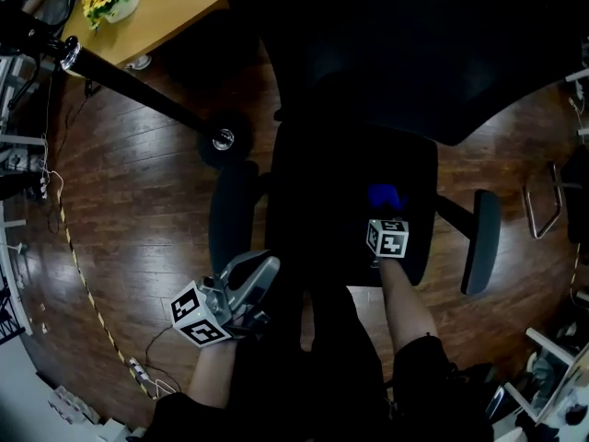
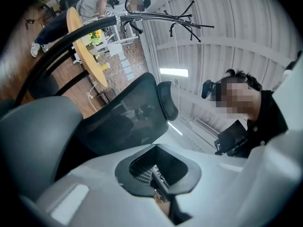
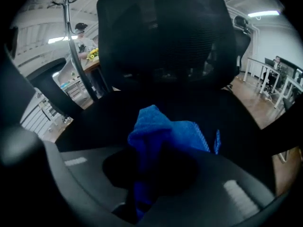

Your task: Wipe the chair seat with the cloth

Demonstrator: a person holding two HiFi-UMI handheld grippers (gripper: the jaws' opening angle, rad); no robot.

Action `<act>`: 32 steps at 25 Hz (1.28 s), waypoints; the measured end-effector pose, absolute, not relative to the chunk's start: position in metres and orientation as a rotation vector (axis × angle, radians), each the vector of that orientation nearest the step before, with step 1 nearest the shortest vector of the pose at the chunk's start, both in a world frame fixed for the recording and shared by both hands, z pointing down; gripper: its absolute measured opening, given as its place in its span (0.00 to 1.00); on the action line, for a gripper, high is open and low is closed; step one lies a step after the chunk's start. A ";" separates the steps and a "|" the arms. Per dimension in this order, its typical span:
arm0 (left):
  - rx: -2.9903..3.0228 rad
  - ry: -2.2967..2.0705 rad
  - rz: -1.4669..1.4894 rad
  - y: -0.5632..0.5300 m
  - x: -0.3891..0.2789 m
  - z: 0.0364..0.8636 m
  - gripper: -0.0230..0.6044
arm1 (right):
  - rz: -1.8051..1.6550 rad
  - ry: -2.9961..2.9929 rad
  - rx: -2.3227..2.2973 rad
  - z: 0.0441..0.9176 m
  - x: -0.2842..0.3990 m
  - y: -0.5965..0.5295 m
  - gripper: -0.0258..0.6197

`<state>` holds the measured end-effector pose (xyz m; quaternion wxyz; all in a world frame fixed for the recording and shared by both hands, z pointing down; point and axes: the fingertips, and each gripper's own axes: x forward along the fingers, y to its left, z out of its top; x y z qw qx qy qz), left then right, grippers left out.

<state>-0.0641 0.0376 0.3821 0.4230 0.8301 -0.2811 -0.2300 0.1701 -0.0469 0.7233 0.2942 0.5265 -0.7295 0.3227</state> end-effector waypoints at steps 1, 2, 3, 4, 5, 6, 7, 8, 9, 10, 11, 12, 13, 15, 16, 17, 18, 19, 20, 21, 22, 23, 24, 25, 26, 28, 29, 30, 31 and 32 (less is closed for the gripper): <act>2.082 -0.694 -0.572 0.036 -0.062 0.381 0.03 | 0.842 -1.911 1.427 0.721 0.195 -0.046 0.13; 2.085 -0.686 -0.568 0.035 -0.060 0.380 0.03 | 0.829 -1.880 1.457 0.718 0.220 -0.045 0.13; 2.089 -0.679 -0.563 0.034 -0.057 0.379 0.03 | 0.824 -1.850 1.491 0.714 0.243 -0.044 0.13; 2.093 -0.672 -0.558 0.033 -0.054 0.378 0.03 | 0.827 -1.823 1.526 0.710 0.264 -0.042 0.13; 2.096 -0.665 -0.554 0.033 -0.052 0.377 0.03 | 0.836 -1.797 1.559 0.707 0.282 -0.040 0.13; 2.099 -0.658 -0.551 0.034 -0.050 0.376 0.03 | 0.846 -1.776 1.588 0.705 0.296 -0.038 0.13; 2.102 -0.652 -0.547 0.034 -0.048 0.375 0.03 | 0.856 -1.762 1.612 0.703 0.306 -0.037 0.13; 2.104 -0.647 -0.544 0.034 -0.046 0.374 0.03 | 0.865 -1.755 1.628 0.703 0.312 -0.037 0.13; 2.107 -0.641 -0.540 0.035 -0.043 0.373 0.03 | 0.874 -1.752 1.637 0.702 0.314 -0.037 0.13; 2.110 -0.637 -0.538 0.035 -0.041 0.372 0.03 | 0.881 -1.751 1.642 0.701 0.315 -0.037 0.13; 2.113 -0.634 -0.539 0.035 -0.040 0.371 0.03 | 0.885 -1.752 1.648 0.699 0.315 -0.038 0.13; 2.115 -0.634 -0.541 0.035 -0.039 0.370 0.03 | 0.891 -1.759 1.661 0.697 0.316 -0.038 0.13; 2.116 -0.634 -0.543 0.035 -0.040 0.369 0.03 | 0.905 -1.774 1.687 0.694 0.314 -0.039 0.13; 2.118 -0.634 -0.544 0.037 -0.044 0.370 0.03 | 0.959 -1.843 1.762 0.685 0.303 -0.037 0.13; 2.118 -0.634 -0.544 0.038 -0.047 0.370 0.03 | 0.986 -1.897 1.790 0.678 0.291 -0.036 0.13; 2.118 -0.639 -0.546 0.039 -0.050 0.370 0.03 | 1.003 -1.958 1.795 0.669 0.274 -0.034 0.13; 2.117 -0.647 -0.549 0.040 -0.053 0.371 0.03 | 1.012 -2.023 1.771 0.662 0.251 -0.032 0.13; 2.115 -0.657 -0.553 0.040 -0.056 0.371 0.03 | 1.020 -2.087 1.725 0.656 0.225 -0.028 0.13; 2.113 -0.667 -0.558 0.040 -0.059 0.371 0.03 | 1.033 -2.144 1.668 0.652 0.196 -0.022 0.13; 2.111 -0.676 -0.564 0.040 -0.061 0.371 0.03 | 1.053 -2.195 1.605 0.649 0.165 -0.017 0.13; 2.110 -0.684 -0.569 0.040 -0.064 0.371 0.03 | 1.078 -2.241 1.536 0.647 0.134 -0.010 0.13; 2.109 -0.692 -0.574 0.040 -0.066 0.371 0.03 | 1.100 -2.284 1.460 0.645 0.103 -0.004 0.13; 2.107 -0.701 -0.579 0.041 -0.069 0.371 0.03 | 1.114 -2.322 1.376 0.643 0.072 0.002 0.13; 2.106 -0.711 -0.584 0.042 -0.072 0.371 0.03 | 1.121 -2.354 1.292 0.642 0.042 0.008 0.13; 2.104 -0.721 -0.590 0.042 -0.075 0.370 0.03 | 1.123 -2.379 1.213 0.642 0.013 0.012 0.13; 2.094 -0.740 -0.609 0.044 -0.082 0.370 0.03 | 1.119 -2.399 1.072 0.647 -0.037 0.020 0.13; 2.086 -0.747 -0.624 0.045 -0.085 0.370 0.03 | 1.113 -2.388 1.008 0.652 -0.058 0.023 0.13; 2.079 -0.753 -0.640 0.046 -0.087 0.370 0.03 | 1.109 -2.363 0.948 0.660 -0.077 0.027 0.13; 2.073 -0.758 -0.649 0.047 -0.088 0.370 0.03 | 1.105 -2.329 0.895 0.670 -0.093 0.031 0.13; 2.071 -0.763 -0.652 0.048 -0.090 0.372 0.03 | 1.097 -2.292 0.855 0.679 -0.106 0.035 0.13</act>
